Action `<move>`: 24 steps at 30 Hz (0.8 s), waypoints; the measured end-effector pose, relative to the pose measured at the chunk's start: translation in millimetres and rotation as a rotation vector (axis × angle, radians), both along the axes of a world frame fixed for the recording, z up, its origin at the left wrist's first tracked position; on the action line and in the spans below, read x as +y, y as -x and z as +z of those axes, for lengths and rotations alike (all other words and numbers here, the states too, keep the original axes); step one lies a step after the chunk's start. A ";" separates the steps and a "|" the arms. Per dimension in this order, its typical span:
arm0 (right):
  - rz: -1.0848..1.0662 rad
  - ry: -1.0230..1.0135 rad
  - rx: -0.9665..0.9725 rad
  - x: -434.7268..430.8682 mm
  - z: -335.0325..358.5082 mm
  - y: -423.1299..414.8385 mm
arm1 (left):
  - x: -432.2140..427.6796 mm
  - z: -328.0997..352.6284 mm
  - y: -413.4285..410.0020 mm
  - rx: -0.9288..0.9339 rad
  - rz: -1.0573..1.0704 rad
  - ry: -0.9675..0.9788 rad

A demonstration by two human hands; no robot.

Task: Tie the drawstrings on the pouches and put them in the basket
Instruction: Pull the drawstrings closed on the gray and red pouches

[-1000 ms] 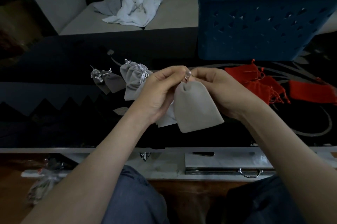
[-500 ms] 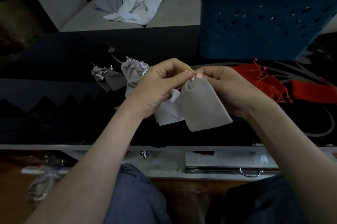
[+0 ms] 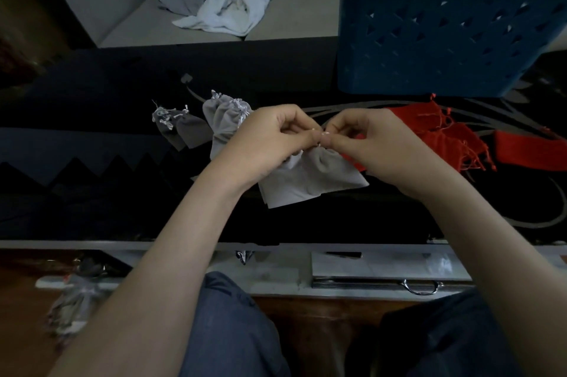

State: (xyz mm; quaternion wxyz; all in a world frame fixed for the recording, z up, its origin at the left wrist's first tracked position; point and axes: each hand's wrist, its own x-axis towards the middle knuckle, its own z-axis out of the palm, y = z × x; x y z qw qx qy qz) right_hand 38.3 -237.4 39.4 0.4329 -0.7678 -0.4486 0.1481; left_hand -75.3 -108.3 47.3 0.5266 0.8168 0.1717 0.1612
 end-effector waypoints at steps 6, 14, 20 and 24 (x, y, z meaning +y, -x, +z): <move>-0.036 0.000 -0.086 2.6 -4.9 -0.2 | -3.5 -4.4 -6.5 0.067 0.097 -0.161; -0.044 0.054 -0.106 5.1 -2.4 3.7 | -10.5 -5.3 -11.2 0.055 0.212 -0.338; -0.058 0.006 -0.031 6.4 1.0 6.2 | -13.8 -7.7 -13.0 -0.024 0.227 -0.458; -0.110 -0.157 0.117 7.6 -1.6 5.3 | -16.1 -9.6 -11.9 -0.183 0.261 -0.507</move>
